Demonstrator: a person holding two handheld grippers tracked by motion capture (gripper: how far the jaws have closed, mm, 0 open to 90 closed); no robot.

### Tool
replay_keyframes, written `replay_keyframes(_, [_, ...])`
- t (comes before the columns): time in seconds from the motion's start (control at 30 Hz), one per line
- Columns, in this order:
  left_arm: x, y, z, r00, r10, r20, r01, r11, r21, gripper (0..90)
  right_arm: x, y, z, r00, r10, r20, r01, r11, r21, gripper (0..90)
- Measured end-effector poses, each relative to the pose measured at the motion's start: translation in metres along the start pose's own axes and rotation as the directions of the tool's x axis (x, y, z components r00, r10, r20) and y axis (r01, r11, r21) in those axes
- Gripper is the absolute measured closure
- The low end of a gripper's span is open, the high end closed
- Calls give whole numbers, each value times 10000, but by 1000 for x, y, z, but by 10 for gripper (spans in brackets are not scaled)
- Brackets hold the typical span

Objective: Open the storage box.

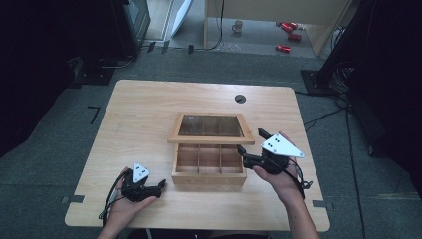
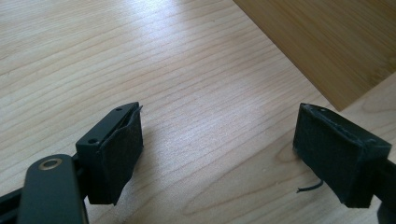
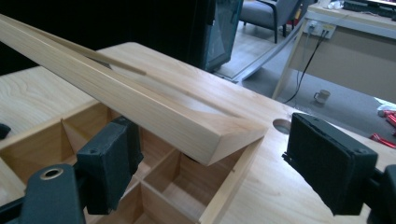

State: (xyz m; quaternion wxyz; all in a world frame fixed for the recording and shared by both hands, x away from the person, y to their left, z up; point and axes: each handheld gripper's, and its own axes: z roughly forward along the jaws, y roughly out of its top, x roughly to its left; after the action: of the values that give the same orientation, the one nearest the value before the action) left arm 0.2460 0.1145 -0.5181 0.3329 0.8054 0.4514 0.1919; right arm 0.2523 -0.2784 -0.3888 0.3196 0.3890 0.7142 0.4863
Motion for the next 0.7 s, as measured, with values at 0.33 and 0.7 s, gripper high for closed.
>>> replay_keyframes(0.33, [0, 0, 0, 10000, -31, 13, 31, 10000, -13, 163, -9, 14, 10, 9989, 61, -473, -79, 9993, -368, 282])
replay_keyframes(0.7, [1, 0, 0, 10000, -34, 76, 34, 10000, -36, 163, -22, 27, 19, 9939, -128, -1093, 38, 9966, -825, 364])
